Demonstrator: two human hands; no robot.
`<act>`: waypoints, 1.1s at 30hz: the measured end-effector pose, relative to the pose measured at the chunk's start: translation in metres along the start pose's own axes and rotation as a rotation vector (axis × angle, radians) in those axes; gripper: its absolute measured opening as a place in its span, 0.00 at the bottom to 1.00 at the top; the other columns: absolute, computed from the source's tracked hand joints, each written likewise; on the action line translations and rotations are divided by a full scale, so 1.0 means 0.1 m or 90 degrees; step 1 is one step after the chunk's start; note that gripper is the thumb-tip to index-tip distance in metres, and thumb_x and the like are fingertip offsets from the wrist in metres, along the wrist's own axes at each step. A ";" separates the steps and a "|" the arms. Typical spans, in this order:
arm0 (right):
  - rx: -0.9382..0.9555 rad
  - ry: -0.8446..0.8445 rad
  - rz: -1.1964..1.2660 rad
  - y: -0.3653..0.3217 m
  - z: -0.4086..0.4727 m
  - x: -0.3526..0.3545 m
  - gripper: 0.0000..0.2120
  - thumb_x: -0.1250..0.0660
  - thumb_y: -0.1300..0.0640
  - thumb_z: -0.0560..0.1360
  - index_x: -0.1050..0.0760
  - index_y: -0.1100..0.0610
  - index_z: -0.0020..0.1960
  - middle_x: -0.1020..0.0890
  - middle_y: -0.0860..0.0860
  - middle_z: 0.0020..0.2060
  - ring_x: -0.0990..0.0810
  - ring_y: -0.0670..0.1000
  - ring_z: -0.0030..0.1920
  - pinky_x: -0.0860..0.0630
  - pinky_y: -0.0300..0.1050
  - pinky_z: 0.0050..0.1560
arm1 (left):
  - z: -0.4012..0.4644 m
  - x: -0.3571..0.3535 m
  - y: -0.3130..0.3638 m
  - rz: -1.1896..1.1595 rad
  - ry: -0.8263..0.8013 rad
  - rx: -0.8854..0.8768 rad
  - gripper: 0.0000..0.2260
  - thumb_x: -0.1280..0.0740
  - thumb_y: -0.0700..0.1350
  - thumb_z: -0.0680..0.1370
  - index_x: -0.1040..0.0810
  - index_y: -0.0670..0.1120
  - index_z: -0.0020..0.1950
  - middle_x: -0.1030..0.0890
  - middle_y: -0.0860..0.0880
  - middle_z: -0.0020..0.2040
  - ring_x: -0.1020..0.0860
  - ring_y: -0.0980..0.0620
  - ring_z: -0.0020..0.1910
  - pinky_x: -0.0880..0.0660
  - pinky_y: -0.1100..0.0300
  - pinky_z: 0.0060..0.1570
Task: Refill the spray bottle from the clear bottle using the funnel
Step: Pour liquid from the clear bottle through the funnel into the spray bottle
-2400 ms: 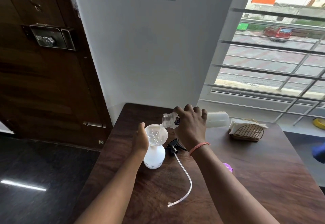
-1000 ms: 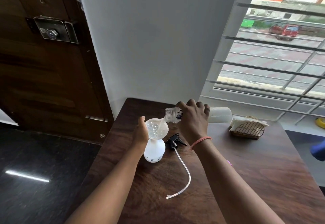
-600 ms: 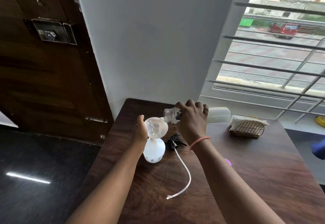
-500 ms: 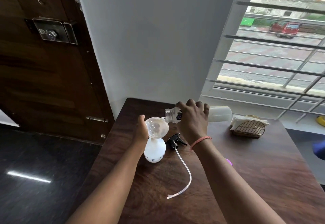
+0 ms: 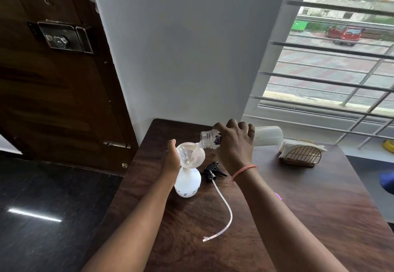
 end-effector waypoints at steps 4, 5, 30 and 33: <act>-0.003 0.002 0.005 0.00 0.00 0.01 0.24 0.32 0.64 0.60 0.22 0.45 0.53 0.23 0.52 0.43 0.27 0.59 0.48 0.37 0.57 0.61 | -0.01 -0.01 0.00 -0.005 -0.002 0.002 0.22 0.50 0.55 0.81 0.31 0.45 0.69 0.30 0.44 0.68 0.31 0.50 0.59 0.38 0.58 0.55; -0.004 0.001 0.006 0.00 0.01 0.01 0.24 0.32 0.64 0.61 0.22 0.45 0.53 0.23 0.52 0.43 0.27 0.59 0.48 0.38 0.57 0.61 | -0.02 -0.01 0.01 -0.004 -0.001 0.001 0.22 0.50 0.55 0.81 0.31 0.45 0.68 0.29 0.44 0.68 0.31 0.51 0.58 0.38 0.58 0.54; -0.002 -0.012 -0.004 0.00 0.03 -0.02 0.23 0.31 0.62 0.61 0.22 0.44 0.54 0.24 0.51 0.44 0.28 0.58 0.50 0.38 0.58 0.64 | 0.01 0.00 -0.03 -0.007 0.003 0.032 0.23 0.49 0.58 0.79 0.30 0.47 0.67 0.29 0.49 0.60 0.30 0.50 0.59 0.35 0.54 0.59; 0.000 -0.010 -0.007 -0.01 0.03 -0.03 0.23 0.30 0.62 0.61 0.22 0.44 0.54 0.24 0.51 0.44 0.28 0.58 0.50 0.38 0.58 0.64 | 0.02 0.00 -0.03 0.005 0.001 0.020 0.23 0.50 0.56 0.80 0.31 0.47 0.69 0.30 0.47 0.67 0.32 0.47 0.66 0.37 0.55 0.59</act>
Point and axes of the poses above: each hand's wrist, its own z-axis towards the middle knuckle, its own x-axis out of the back of the hand, y = z × x, the point moved 3 cm from there along z, towards the middle knuckle
